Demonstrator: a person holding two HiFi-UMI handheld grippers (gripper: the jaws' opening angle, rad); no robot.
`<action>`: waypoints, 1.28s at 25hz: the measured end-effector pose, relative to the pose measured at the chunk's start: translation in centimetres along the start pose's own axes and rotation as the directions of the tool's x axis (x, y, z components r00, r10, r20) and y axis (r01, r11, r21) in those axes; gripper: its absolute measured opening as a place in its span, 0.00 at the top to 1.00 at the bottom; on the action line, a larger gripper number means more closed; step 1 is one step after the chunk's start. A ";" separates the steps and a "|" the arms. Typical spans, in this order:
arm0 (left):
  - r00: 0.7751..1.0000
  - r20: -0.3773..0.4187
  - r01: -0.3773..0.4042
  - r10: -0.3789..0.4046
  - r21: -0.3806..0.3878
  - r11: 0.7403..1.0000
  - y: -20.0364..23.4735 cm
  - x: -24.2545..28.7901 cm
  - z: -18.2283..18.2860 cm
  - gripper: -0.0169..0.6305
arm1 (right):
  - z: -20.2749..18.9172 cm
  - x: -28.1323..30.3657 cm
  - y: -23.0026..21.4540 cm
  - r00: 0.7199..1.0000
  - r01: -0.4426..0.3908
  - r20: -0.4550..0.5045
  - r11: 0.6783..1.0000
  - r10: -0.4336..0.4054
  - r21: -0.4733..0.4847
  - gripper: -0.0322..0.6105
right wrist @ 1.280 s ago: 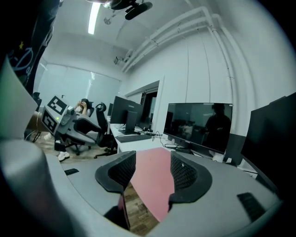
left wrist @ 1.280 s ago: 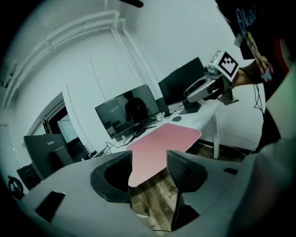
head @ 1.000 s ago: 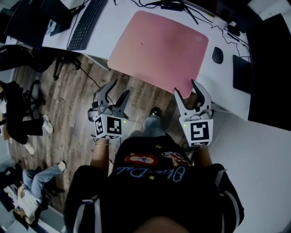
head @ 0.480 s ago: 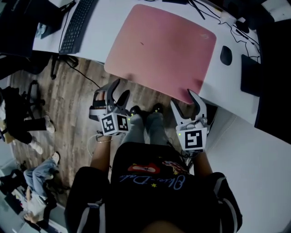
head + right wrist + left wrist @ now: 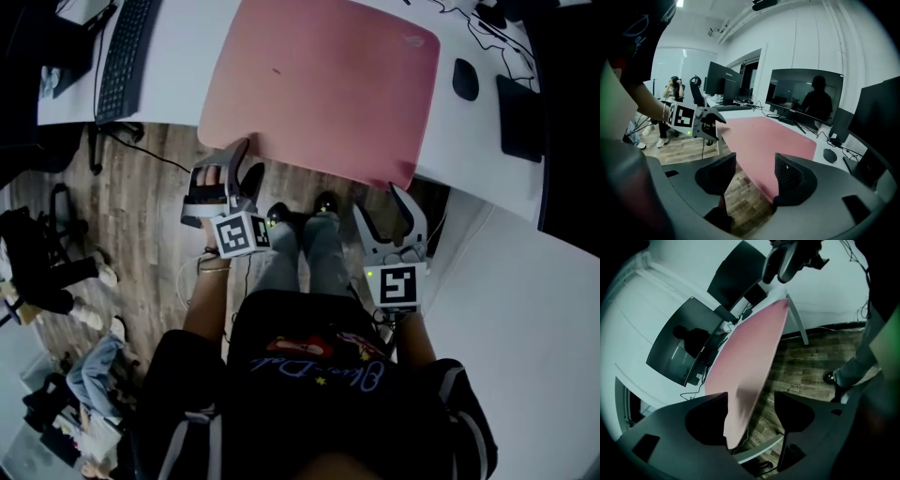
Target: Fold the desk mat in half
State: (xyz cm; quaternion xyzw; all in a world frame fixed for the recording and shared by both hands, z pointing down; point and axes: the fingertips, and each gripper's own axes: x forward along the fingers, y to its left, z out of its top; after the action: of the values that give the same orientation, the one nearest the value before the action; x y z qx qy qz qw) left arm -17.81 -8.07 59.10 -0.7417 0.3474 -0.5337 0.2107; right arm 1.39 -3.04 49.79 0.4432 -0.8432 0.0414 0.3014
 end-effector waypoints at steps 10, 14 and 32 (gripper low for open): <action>0.999 0.051 -0.004 -0.001 0.090 0.996 0.1 1.0 0.3 0.61 | -1.2 0.3 0.4 0.994 0.090 -0.055 0.996 -0.090 -0.001 0.60; 0.997 0.070 0.017 -0.026 0.129 0.992 0.3 1.1 0.6 0.77 | -2.1 0.8 0.5 0.989 0.120 -0.082 0.993 -0.119 0.002 0.60; 0.963 0.245 0.095 -0.110 0.074 0.993 4.5 -1.9 3.1 0.95 | -3.2 5.0 0.6 0.953 0.192 -0.200 0.964 -0.229 -0.186 0.58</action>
State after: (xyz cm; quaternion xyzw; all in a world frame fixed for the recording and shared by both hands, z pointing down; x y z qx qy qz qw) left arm -16.53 -9.86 53.70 -0.8129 0.2627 -0.4571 0.2474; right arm 0.31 -5.20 55.27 0.4971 -0.7532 -0.0121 0.4307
